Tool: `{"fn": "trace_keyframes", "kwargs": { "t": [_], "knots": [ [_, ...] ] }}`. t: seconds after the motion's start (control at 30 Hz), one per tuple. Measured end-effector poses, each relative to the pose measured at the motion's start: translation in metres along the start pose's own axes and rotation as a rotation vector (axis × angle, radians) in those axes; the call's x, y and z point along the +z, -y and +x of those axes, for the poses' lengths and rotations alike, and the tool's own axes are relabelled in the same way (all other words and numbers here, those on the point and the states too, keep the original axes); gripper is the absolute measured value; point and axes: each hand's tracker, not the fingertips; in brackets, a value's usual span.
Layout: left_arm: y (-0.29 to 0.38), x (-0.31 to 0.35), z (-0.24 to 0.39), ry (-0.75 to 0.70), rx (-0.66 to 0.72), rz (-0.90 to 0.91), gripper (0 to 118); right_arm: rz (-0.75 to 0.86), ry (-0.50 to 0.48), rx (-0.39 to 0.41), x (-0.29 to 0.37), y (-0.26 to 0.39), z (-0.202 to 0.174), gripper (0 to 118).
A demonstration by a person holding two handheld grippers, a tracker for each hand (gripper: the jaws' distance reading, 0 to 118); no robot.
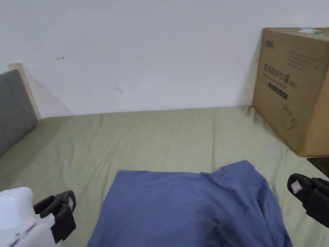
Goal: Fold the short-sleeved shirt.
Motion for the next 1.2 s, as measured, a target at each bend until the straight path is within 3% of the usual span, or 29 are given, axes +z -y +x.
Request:
{"fn": "trace_keyframes", "kwargs": {
  "t": [0.13, 0.2, 0.23, 0.27, 0.3, 0.33, 0.4, 0.53, 0.6, 0.67, 0.7, 0.8, 0.87, 0.93, 0.97, 1.0, 1.07, 1.17, 1.2],
  "knots": [
    [0.016, -0.050, -0.046, -0.020, 0.149, -0.504, 1, -0.063, -0.031, 0.010, 0.001, 0.006, -0.003, 0],
    [0.040, -0.073, -0.066, -0.031, 0.158, -0.626, 3, -0.109, -0.041, -0.010, -0.004, 0.012, -0.003, 0],
    [0.052, -0.082, -0.074, -0.051, 0.148, -0.665, 17, -0.133, -0.045, -0.023, -0.007, 0.015, -0.003, 0],
    [0.063, -0.089, -0.082, -0.052, 0.166, -0.682, 52, -0.151, -0.051, -0.032, -0.009, 0.016, -0.002, 0],
    [0.078, -0.097, -0.089, -0.090, 0.182, -0.727, 107, -0.164, -0.056, -0.040, -0.011, 0.018, -0.001, 0],
    [0.091, -0.107, -0.096, -0.119, 0.184, -0.769, 116, -0.173, -0.057, -0.048, -0.013, 0.020, -0.004, 0],
    [0.110, -0.116, -0.104, -0.130, 0.186, -0.757, 111, -0.196, -0.068, -0.074, -0.017, 0.021, -0.004, 0],
    [0.147, -0.142, -0.113, -0.129, 0.165, -0.795, 111, -0.228, -0.084, -0.088, -0.025, 0.021, -0.010, 0],
    [0.170, -0.152, -0.117, -0.206, 0.113, -0.866, 111, -0.242, -0.086, -0.085, -0.030, 0.022, -0.013, 0],
    [0.184, -0.158, -0.105, -0.135, 0.029, -0.844, 118, -0.255, -0.087, -0.081, -0.033, 0.023, -0.016, 0],
    [0.187, -0.153, -0.096, -0.177, -0.059, -0.830, 118, -0.261, -0.088, -0.081, -0.035, 0.024, -0.017, 0],
    [0.178, -0.150, -0.083, -0.229, -0.056, -0.819, 117, -0.282, -0.087, -0.083, -0.040, 0.030, -0.015, 0],
    [0.170, -0.134, -0.065, -0.184, -0.175, -0.729, 93, -0.298, -0.077, -0.092, -0.044, 0.035, -0.011, 0],
    [0.166, -0.122, -0.044, -0.118, -0.281, -0.675, 36, -0.312, -0.071, -0.112, -0.045, 0.039, -0.002, 0],
    [0.166, -0.117, -0.039, -0.087, -0.307, -0.677, 13, -0.316, -0.064, -0.116, -0.045, 0.040, 0.002, 0],
    [0.164, -0.116, -0.035, -0.081, -0.317, -0.688, 8, -0.326, -0.051, -0.116, -0.045, 0.043, 0.011, 0],
    [0.156, -0.112, -0.036, -0.059, -0.212, -0.683, 8, -0.367, -0.022, -0.115, -0.046, 0.046, 0.031, 0],
    [0.134, -0.101, -0.047, -0.074, -0.075, -0.603, 8, -0.451, 0.101, -0.107, -0.050, 0.047, 0.072, 2],
    [0.127, -0.096, -0.049, -0.075, -0.044, -0.581, 8, -0.506, 0.126, -0.129, -0.056, 0.047, 0.085, 43]
  ]
}}
